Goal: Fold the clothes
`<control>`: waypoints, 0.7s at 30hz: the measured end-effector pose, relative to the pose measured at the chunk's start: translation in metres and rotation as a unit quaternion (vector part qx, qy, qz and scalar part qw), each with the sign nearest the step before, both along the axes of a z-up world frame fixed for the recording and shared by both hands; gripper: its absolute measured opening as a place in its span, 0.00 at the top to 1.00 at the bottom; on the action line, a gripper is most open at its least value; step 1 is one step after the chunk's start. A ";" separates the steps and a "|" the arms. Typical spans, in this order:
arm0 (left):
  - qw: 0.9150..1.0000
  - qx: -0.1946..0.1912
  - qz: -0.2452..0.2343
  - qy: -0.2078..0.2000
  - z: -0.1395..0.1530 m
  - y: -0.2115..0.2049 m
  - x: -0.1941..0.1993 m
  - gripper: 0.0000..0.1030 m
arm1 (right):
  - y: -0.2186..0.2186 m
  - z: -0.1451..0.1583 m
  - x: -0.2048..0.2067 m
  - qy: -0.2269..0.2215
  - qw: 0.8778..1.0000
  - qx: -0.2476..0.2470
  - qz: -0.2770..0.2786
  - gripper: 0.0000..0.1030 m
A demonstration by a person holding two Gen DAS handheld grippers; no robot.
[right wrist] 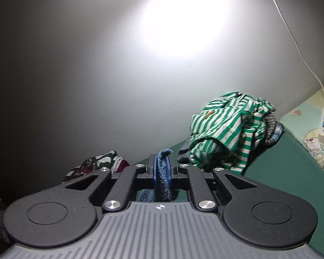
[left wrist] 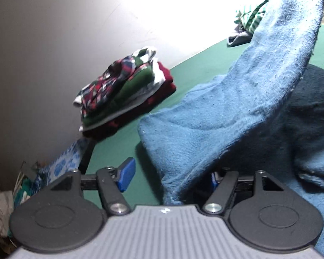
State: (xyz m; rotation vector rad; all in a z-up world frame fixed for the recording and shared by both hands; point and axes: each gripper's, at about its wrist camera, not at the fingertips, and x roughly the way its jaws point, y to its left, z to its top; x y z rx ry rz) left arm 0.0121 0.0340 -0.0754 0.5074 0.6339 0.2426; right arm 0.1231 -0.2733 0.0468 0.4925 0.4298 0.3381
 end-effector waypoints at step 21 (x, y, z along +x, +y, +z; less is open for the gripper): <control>0.999 0.015 -0.022 0.027 -0.006 -0.025 -0.005 0.25 | -0.044 -0.083 -0.002 0.118 0.990 -0.066 -0.042 0.81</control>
